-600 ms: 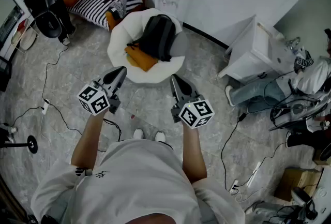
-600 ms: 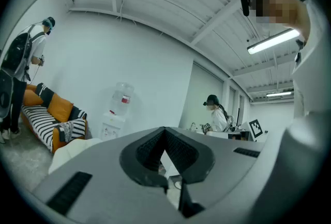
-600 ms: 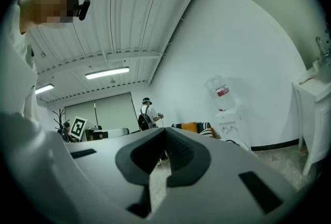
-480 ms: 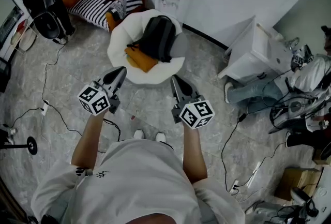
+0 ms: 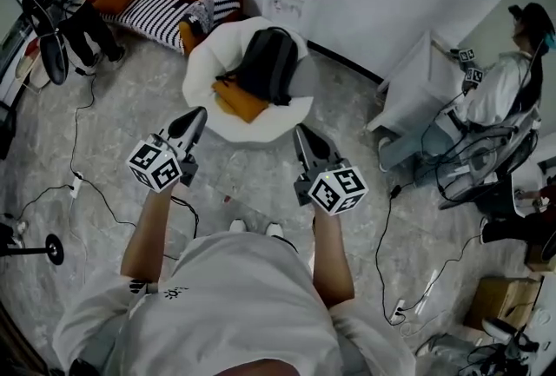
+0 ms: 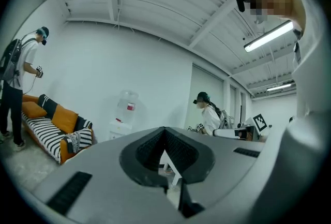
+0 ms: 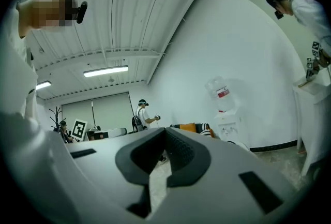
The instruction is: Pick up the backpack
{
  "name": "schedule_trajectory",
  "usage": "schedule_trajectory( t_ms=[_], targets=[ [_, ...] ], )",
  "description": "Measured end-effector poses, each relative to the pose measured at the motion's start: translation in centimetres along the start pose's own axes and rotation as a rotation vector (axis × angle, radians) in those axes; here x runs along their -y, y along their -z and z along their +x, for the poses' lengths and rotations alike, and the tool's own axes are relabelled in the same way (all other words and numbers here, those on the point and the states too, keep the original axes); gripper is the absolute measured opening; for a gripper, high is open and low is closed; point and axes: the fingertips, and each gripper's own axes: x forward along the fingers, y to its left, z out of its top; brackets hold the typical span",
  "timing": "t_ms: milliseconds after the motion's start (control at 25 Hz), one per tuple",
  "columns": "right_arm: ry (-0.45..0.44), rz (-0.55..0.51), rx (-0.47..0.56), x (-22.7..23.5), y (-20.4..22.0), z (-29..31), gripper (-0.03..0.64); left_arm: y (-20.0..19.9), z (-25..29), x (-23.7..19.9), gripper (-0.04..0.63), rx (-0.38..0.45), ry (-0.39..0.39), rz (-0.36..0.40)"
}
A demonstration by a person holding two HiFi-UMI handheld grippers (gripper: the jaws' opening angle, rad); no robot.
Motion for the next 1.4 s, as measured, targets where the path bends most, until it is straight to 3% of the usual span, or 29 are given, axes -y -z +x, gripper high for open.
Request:
schedule_trajectory(
  t_ms=[240,1160,1400],
  targets=[
    [0.017,-0.003,0.015,-0.9,0.3,0.5,0.006,0.4,-2.3,-2.0,0.002,0.009,-0.018,-0.012],
    [0.044,-0.024,0.02,-6.8,2.3,3.9,0.006,0.4,-7.0,-5.4,0.002,0.016,0.045,-0.021],
    [0.025,0.007,0.009,-1.6,2.0,6.3,0.006,0.9,-2.2,-6.9,0.002,-0.007,0.021,-0.019]
  ],
)
